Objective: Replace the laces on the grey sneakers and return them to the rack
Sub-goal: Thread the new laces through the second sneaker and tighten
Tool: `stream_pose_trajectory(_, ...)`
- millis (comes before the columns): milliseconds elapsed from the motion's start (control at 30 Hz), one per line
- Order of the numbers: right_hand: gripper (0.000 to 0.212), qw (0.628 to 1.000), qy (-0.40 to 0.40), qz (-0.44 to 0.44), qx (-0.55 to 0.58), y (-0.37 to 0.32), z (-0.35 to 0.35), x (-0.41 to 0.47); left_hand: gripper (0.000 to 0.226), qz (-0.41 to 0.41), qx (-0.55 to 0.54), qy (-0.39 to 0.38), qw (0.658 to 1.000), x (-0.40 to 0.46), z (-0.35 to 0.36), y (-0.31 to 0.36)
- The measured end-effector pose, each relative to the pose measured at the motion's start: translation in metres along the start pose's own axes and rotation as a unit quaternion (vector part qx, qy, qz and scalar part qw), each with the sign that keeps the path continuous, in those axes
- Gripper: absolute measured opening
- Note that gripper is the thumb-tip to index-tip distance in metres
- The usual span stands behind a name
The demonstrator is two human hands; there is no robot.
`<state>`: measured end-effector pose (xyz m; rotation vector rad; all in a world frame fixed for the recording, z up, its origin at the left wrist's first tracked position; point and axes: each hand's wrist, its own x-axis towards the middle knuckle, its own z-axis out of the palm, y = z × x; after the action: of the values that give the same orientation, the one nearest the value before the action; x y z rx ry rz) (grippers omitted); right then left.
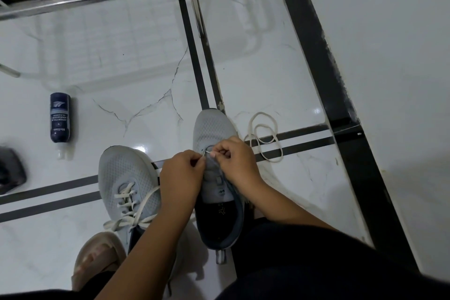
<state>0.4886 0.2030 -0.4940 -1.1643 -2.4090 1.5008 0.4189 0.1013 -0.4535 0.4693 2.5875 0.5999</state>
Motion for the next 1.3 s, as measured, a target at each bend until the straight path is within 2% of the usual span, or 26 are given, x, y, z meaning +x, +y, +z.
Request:
stream_pose_trajectory(133,0.006,0.999,0.001,-0.029,-0.043,0.005,0.006,-0.003,0.016,0.024,-0.017,-0.012,0.999,-0.004,0.0,-0.004)
stream_pose_trajectory(200,0.007,0.997,0.03,-0.052,-0.052,0.006,0.008,-0.004,0.015,0.041,-0.014,-0.018,0.999,-0.005,0.002,-0.005)
stream_pose_trajectory(300,0.005,0.997,0.063,-0.041,-0.032,0.009,0.009,-0.006,0.018,0.036,0.01,-0.059,0.998,0.003,0.002,-0.006)
stream_pose_trajectory(433,0.017,0.995,-0.006,-0.064,-0.074,0.001,-0.006,-0.008,0.014,0.037,-0.052,-0.07,0.995,0.021,0.003,-0.012)
stream_pose_trajectory(500,0.034,0.987,-0.042,-0.074,-0.136,-0.005,-0.022,-0.015,0.013,0.074,0.006,-0.079,0.994,0.024,0.006,-0.011)
stream_pose_trajectory(600,0.046,0.978,-0.114,0.018,-0.174,-0.008,-0.042,-0.034,0.009,0.097,0.042,-0.093,0.99,0.03,0.011,-0.01)
stream_pose_trajectory(667,0.042,0.975,-0.147,0.059,-0.154,-0.005,-0.044,-0.045,0.01,0.111,0.043,-0.103,0.988,0.032,0.012,-0.012)
stream_pose_trajectory(767,0.03,0.976,-0.136,0.046,-0.162,-0.005,-0.043,-0.046,0.009,0.159,0.093,-0.112,0.976,0.034,0.011,-0.013)
stream_pose_trajectory(867,0.025,0.973,-0.127,0.02,-0.194,-0.007,-0.045,-0.045,0.014,0.166,0.121,-0.115,0.972,0.04,0.008,-0.013)
stream_pose_trajectory(933,0.026,0.972,-0.121,0.023,-0.199,-0.005,-0.046,-0.047,0.017,0.117,0.078,-0.099,0.985,0.047,-0.001,-0.018)
stream_pose_trajectory(1000,0.035,0.973,-0.115,0.033,-0.196,-0.002,-0.048,-0.049,0.024,-0.001,-0.08,-0.05,0.996,0.057,-0.025,-0.036)
stream_pose_trajectory(1033,0.035,0.975,-0.114,0.036,-0.189,0.0,-0.049,-0.049,0.025,-0.067,-0.187,-0.013,0.98,0.065,-0.038,-0.052)
stream_pose_trajectory(1067,0.033,0.976,-0.116,0.037,-0.18,0.001,-0.05,-0.049,0.022,-0.122,-0.292,0.015,0.948,0.074,-0.056,-0.075)
stream_pose_trajectory(1133,0.029,0.978,-0.12,0.029,-0.17,0.002,-0.051,-0.048,0.013,-0.201,-0.47,0.071,0.857,0.089,-0.091,-0.118)
stream_pose_trajectory(1200,0.028,0.977,-0.126,0.01,-0.17,0.001,-0.05,-0.047,0.024,-0.231,-0.507,0.129,0.82,0.094,-0.106,-0.142)
stream_pose_trajectory(1233,0.028,0.977,-0.13,-0.001,-0.169,0.0,-0.049,-0.046,0.024,-0.234,-0.533,0.114,0.805,0.092,-0.106,-0.138)
stream_pose_trajectory(1267,0.027,0.976,-0.136,-0.011,-0.169,0.0,-0.048,-0.046,0.021,-0.225,-0.497,0.089,0.834,0.086,-0.101,-0.122)
stream_pose_trajectory(1300,0.025,0.976,-0.14,-0.018,-0.168,0.0,-0.047,-0.045,0.018,-0.204,-0.378,0.06,0.901,0.077,-0.091,-0.099)
